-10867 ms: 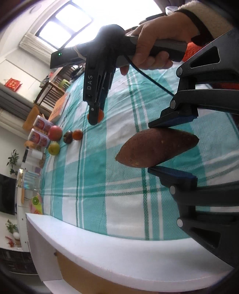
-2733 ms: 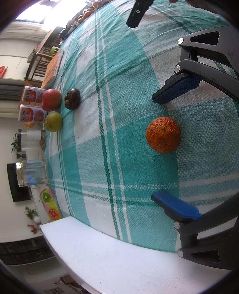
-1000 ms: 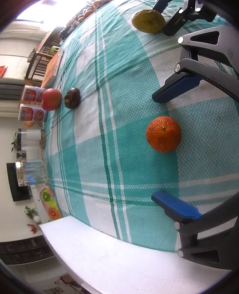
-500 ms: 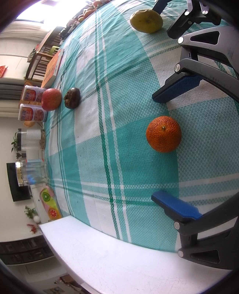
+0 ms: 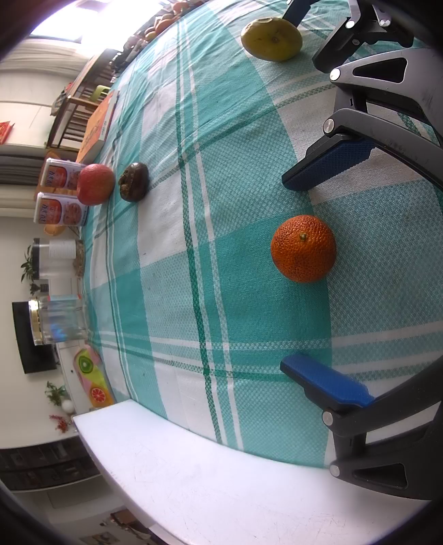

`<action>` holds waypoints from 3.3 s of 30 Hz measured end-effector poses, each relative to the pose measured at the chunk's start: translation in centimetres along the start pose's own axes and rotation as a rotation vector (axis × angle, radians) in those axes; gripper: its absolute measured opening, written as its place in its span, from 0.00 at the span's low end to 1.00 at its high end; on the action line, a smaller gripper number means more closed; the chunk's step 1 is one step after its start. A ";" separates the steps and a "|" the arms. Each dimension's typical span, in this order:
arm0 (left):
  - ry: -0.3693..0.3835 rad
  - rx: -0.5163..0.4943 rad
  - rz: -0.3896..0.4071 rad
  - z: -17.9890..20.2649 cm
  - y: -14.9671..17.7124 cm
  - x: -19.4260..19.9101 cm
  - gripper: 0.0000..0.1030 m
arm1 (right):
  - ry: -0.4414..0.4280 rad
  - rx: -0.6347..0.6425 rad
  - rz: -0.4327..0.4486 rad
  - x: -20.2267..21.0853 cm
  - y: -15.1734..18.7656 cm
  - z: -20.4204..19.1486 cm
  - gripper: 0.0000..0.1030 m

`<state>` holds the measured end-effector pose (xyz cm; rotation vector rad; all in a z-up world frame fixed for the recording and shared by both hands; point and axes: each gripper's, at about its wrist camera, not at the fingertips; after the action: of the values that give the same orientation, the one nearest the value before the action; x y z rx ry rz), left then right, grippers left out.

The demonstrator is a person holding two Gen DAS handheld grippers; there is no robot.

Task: Organize fruits
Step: 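Lower the yellow fruit with the right tool while the left tool grasps the tangerine, then carry the tangerine and yellow fruit into the box and open both tools, then return both tools to the tablecloth toward the mangosteen and red apple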

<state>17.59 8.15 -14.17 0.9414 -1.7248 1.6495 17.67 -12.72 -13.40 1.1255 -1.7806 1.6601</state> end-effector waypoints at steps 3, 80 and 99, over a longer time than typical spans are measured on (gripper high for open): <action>0.001 0.001 0.000 0.0 0.0 0.0 0.95 | -0.007 0.000 -0.001 0.0 0.0 0.0 0.98; 0.194 0.099 0.204 -6.0 4.2 19.0 0.95 | 0.146 0.008 0.180 2.8 -0.1 -0.9 0.97; 0.085 -0.090 0.011 2.6 3.2 2.9 0.96 | 0.122 -0.173 0.037 0.8 0.3 2.7 1.00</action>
<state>13.48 5.21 -13.96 0.8099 -1.7346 1.5823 17.56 -15.57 -13.45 0.9013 -1.8372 1.5272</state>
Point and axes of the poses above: each gripper's, at about its wrist camera, not at the fingertips, and x roughly against the way its jaws point, z to its right, y to its underside, and after that the axes turned 7 degrees about -x, right-handed
